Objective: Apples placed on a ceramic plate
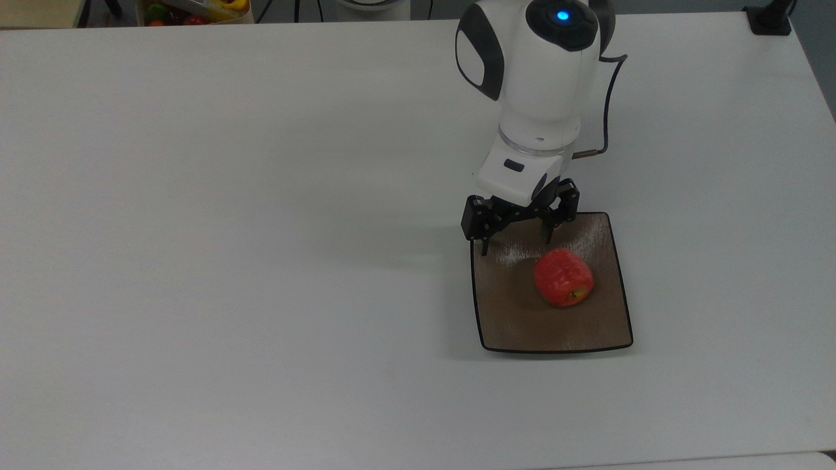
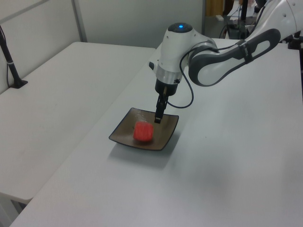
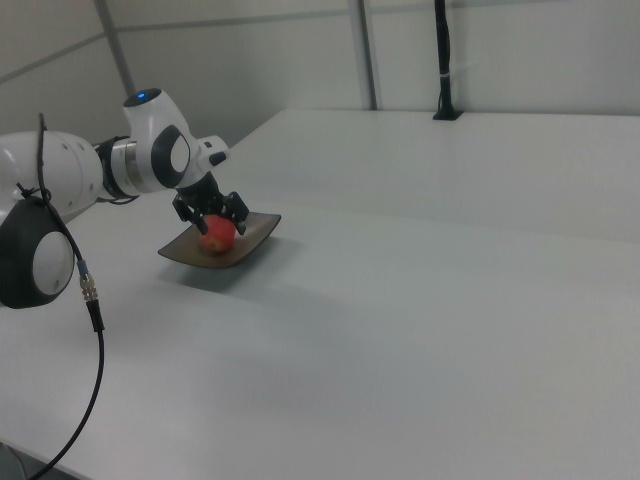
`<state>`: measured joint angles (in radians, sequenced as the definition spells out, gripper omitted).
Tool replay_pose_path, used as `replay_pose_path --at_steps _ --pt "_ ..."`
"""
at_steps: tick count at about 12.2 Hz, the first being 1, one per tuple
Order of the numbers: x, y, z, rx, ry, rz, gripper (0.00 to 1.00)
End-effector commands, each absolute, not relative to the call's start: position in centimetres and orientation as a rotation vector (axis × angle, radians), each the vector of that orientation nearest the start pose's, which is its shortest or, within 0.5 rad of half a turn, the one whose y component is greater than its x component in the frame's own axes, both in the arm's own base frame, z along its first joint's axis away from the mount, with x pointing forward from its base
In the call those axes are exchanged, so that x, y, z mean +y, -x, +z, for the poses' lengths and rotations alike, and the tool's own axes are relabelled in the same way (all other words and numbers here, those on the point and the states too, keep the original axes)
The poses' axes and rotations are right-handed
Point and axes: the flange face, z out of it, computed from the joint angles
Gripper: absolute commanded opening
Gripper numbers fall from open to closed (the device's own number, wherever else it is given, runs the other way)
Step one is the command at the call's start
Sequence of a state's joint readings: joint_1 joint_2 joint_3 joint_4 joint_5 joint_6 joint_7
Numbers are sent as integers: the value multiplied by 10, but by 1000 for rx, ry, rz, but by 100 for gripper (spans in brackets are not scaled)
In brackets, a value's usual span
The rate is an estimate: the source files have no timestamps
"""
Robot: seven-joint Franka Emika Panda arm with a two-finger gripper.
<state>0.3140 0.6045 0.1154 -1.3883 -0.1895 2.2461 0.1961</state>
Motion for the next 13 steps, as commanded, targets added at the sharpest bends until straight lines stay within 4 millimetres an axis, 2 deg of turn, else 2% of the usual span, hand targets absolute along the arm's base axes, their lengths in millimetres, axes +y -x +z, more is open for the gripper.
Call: replay_pose_path --at_steps 1,2,5,7,9,11,13 --pt "262 -671 424 -404 3160 -351 100" --pt "248 -665 436 -372 3186 -278 100" --pt "228 -626 468 -349 3251 -110 100" --pt "196 -602 498 -272 3261 -65 100" --pt "164 -585 531 -160 3216 -93 100" --pt "130 -571 543 -88 3182 -105 100" --pt "97 -568 546 -131 3132 -108 100"
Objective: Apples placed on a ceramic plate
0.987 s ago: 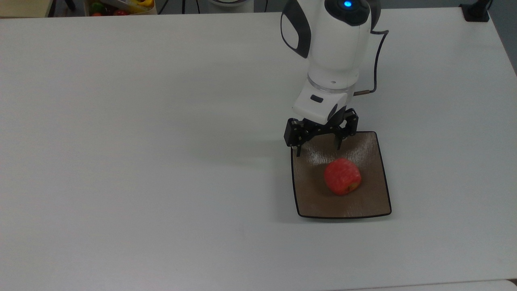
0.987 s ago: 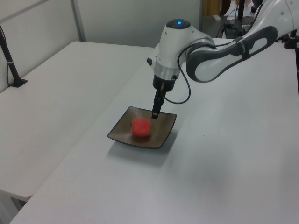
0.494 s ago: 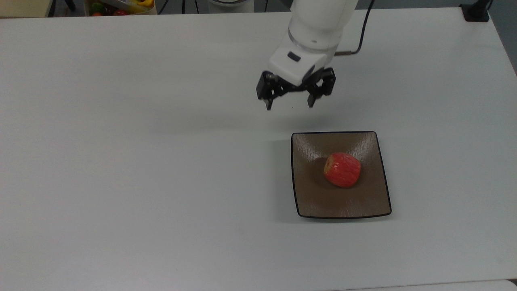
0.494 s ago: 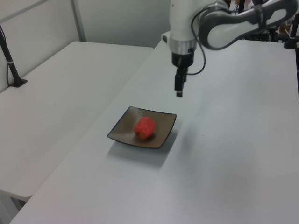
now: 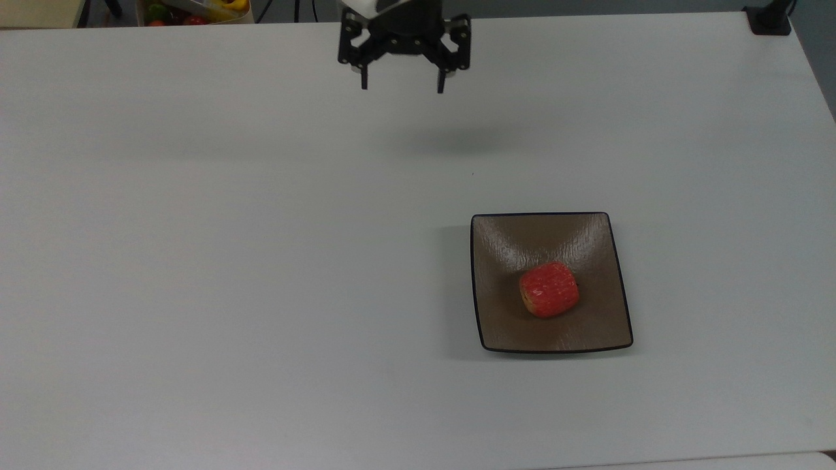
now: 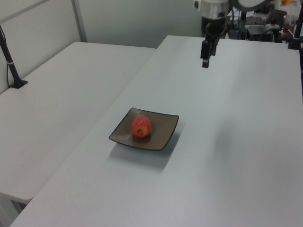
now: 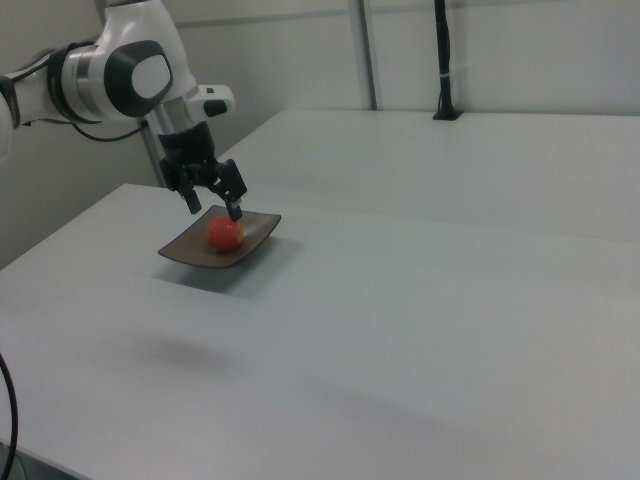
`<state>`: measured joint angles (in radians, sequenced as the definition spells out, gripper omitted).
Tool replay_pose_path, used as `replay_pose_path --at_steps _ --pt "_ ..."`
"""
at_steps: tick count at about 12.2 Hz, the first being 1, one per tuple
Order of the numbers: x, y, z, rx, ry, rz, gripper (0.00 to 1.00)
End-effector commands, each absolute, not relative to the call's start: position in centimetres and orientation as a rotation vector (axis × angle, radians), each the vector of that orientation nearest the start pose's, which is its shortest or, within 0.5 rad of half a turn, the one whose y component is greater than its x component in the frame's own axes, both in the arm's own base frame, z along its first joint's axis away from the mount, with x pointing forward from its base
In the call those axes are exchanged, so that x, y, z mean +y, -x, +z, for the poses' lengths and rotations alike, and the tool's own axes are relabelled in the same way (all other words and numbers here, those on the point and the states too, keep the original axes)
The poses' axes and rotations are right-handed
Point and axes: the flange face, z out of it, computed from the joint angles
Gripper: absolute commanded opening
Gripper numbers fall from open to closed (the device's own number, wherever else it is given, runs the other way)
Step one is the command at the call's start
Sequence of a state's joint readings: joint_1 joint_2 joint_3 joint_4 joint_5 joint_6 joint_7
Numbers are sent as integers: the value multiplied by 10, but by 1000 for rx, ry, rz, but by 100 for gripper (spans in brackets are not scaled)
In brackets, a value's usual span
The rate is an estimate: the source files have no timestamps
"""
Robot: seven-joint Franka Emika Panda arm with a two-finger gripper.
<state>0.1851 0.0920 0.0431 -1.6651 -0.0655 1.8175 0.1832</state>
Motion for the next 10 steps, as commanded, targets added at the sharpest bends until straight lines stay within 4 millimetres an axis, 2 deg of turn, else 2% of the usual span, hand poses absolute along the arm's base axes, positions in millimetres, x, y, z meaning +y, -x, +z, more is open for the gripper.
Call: replay_pose_path --at_steps 1,4,10 --pt "83 -570 547 -118 3114 -116 100" --pt "69 -573 542 -82 3110 -150 100" --pt "67 -574 539 -73 3113 -143 100"
